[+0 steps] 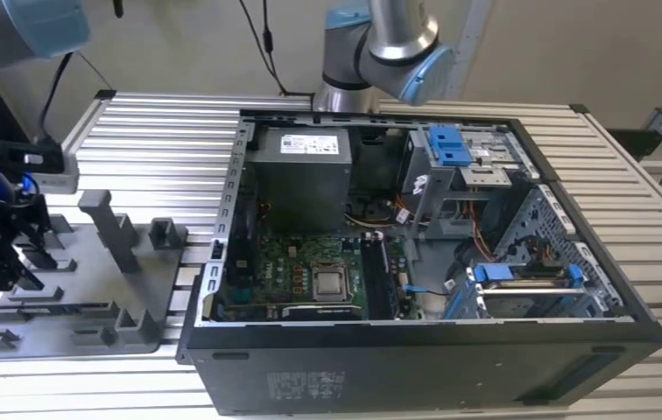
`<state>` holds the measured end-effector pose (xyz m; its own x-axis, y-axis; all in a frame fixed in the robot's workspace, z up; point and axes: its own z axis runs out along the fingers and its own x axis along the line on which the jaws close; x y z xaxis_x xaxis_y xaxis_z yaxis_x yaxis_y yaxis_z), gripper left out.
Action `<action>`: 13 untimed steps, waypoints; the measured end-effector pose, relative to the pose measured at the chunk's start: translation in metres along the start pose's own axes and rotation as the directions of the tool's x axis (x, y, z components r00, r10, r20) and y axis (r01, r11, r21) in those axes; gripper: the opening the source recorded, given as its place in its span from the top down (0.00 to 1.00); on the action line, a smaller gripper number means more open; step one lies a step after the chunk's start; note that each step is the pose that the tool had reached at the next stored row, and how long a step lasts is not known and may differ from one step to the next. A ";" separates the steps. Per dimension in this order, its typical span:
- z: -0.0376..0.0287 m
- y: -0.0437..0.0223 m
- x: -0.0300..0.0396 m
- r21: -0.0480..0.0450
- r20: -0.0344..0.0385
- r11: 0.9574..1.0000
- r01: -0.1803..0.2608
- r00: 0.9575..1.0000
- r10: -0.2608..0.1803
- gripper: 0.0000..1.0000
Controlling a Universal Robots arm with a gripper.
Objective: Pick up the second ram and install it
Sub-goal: 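Pick up the second ram and move it above second insertion slot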
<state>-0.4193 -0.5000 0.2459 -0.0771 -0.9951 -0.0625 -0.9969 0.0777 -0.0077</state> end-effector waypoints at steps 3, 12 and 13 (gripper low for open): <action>0.0036 0.0000 0.0010 -0.006 0.000 1.000 0.010 1.000 -0.010 0.64; 0.0166 -0.0002 0.0059 -0.008 0.001 0.998 0.061 0.998 -0.061 0.64; 0.0179 -0.0003 0.0065 -0.008 0.001 0.998 0.068 0.998 -0.068 0.64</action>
<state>-0.4193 -0.5054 0.2276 -0.0093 -0.9980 -0.0632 -0.9999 0.0096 -0.0036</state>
